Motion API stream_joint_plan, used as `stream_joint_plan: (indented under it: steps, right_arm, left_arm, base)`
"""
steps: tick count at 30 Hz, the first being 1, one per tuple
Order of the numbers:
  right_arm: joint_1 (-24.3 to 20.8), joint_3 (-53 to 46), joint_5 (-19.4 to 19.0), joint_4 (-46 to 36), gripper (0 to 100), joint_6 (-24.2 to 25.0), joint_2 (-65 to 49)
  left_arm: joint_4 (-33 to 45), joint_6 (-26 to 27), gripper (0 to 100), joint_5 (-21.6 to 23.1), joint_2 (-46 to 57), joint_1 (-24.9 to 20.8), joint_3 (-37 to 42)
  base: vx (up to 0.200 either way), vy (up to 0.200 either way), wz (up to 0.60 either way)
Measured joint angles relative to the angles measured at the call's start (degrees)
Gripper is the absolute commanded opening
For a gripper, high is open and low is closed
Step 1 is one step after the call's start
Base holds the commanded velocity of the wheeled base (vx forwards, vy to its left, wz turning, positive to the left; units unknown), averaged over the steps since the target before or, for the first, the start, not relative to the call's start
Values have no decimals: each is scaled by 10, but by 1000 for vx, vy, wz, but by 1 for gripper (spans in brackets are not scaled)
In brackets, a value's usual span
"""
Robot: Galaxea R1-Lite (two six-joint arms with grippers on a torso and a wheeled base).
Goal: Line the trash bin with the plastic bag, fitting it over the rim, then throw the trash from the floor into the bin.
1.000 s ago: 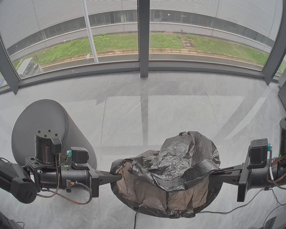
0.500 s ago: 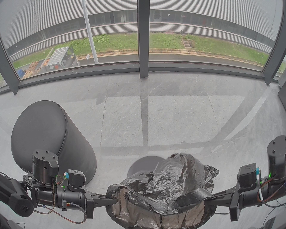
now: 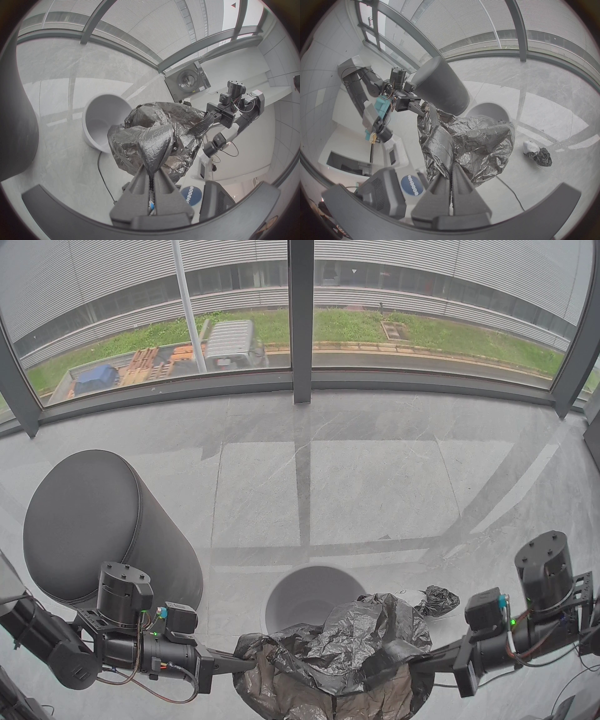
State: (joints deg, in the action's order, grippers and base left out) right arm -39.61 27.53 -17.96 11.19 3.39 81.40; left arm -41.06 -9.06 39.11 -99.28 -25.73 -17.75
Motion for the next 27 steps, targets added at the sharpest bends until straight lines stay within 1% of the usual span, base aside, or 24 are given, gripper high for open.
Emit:
stream_joint_plan:
  steps: [5, 9, 14, 18, 21, 24, 27]
  right_arm:
    - [42, 14, -20, 92, 0, 0, 93]
    - [64, 47, -43, 132, 0, 0, 165]
    - [69, 99, -59, 147, 0, 0, 231]
    - [66, 128, -62, 145, 0, 2, 271]
    - [61, 133, -63, 133, 0, 4, 289]
    - [59, 135, -68, 90, 0, 4, 292]
    - [58, 143, -92, 27, 0, 5, 284]
  left_arm:
    - [-90, -3, 0, 4, -76, 21, -12]
    - [-145, -9, 0, 12, -132, 45, -19]
    - [-155, -12, 0, 28, -170, 84, -24]
    - [-156, -13, 0, 44, -191, 113, -27]
    - [-156, -13, 0, 50, -203, 124, -27]
    - [-156, -13, 0, 67, -207, 129, -27]
    - [-155, -15, 0, 89, -205, 130, -25]
  base:
    - [0, 0, 0]
    - [0, 0, 0]
    - [0, 0, 0]
    - [0, 0, 0]
    - [0, 0, 0]
    - [0, 0, 0]
    - [0, 0, 0]
